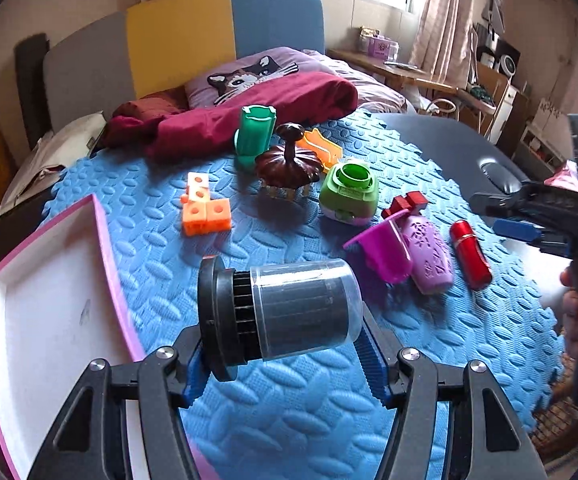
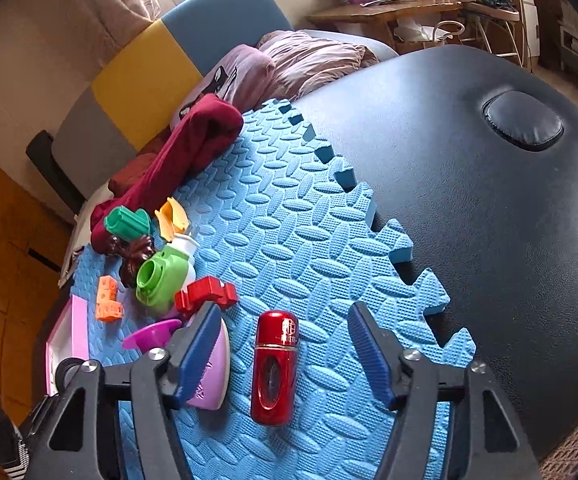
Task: Organize rigid objects
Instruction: 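Lift the cylinder cup with the left gripper while the right gripper grasps the red bottle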
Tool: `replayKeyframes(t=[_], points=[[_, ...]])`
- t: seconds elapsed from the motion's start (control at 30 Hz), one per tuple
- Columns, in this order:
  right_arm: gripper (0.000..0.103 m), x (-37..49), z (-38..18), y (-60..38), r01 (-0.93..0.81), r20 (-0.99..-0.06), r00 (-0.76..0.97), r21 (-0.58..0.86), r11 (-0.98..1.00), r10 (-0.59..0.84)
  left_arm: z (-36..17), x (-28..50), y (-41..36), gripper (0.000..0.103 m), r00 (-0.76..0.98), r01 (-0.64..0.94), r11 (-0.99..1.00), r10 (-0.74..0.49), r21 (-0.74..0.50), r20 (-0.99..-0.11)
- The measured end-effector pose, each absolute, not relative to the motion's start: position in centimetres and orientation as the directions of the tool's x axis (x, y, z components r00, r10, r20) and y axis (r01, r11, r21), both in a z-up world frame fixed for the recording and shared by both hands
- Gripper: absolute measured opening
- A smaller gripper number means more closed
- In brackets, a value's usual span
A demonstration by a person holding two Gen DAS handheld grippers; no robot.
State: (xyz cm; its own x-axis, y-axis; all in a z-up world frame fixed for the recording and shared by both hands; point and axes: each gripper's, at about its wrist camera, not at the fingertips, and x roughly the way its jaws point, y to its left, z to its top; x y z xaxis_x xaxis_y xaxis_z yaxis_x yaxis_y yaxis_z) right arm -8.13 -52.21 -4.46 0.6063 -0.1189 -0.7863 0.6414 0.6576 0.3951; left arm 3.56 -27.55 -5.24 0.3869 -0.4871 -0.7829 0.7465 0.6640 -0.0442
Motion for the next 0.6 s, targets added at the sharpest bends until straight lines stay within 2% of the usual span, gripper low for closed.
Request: replayKeyframes(t=[0.07, 0.33, 0.37, 0.4, 0.43, 0.53, 0.6], points=[[0.058, -7.7, -4.5, -51.8, 0.632, -0.796, 0.595, 0.374, 0.679, -0.115, -4.7, 3.0, -26.7, 0.063, 0.386, 0.745, 0.664, -0.502, -0.060, -0.774], [0.057, -5.7, -5.8, -49.5, 0.587, -0.862, 0.495, 0.243, 0.773, -0.105, -2.3, 2.4, -23.1, 0.063, 0.408, 0.714, 0.691, -0.543, -0.114, -0.734], [0.045, -5.4, -6.1, -49.1, 0.583, -0.875, 0.469, 0.208, 0.786, -0.117, -2.0, 2.5, -22.6, 0.063, 0.414, 0.707, 0.697, -0.545, -0.119, -0.729], [0.029, -5.3, -6.5, -48.8, 0.583, -0.887, 0.437, 0.152, 0.798, -0.150, -1.7, 2.6, -22.0, 0.063, 0.422, 0.699, 0.705, -0.545, -0.124, -0.724], [0.026, -5.1, -6.5, -48.4, 0.577, -0.889, 0.419, 0.105, 0.810, -0.184, -1.4, 2.8, -21.2, 0.063, 0.430, 0.687, 0.715, -0.544, -0.129, -0.721], [0.026, -4.8, -6.8, -47.3, 0.547, -0.888, 0.391, 0.015, 0.837, -0.240, -0.9, 3.7, -18.9, 0.063, 0.455, 0.647, 0.749, -0.531, -0.144, -0.715], [0.027, -4.8, -6.8, -47.2, 0.549, -0.888, 0.388, 0.009, 0.835, -0.246, -0.7, 4.6, -16.9, 0.063, 0.475, 0.609, 0.778, -0.515, -0.156, -0.714]])
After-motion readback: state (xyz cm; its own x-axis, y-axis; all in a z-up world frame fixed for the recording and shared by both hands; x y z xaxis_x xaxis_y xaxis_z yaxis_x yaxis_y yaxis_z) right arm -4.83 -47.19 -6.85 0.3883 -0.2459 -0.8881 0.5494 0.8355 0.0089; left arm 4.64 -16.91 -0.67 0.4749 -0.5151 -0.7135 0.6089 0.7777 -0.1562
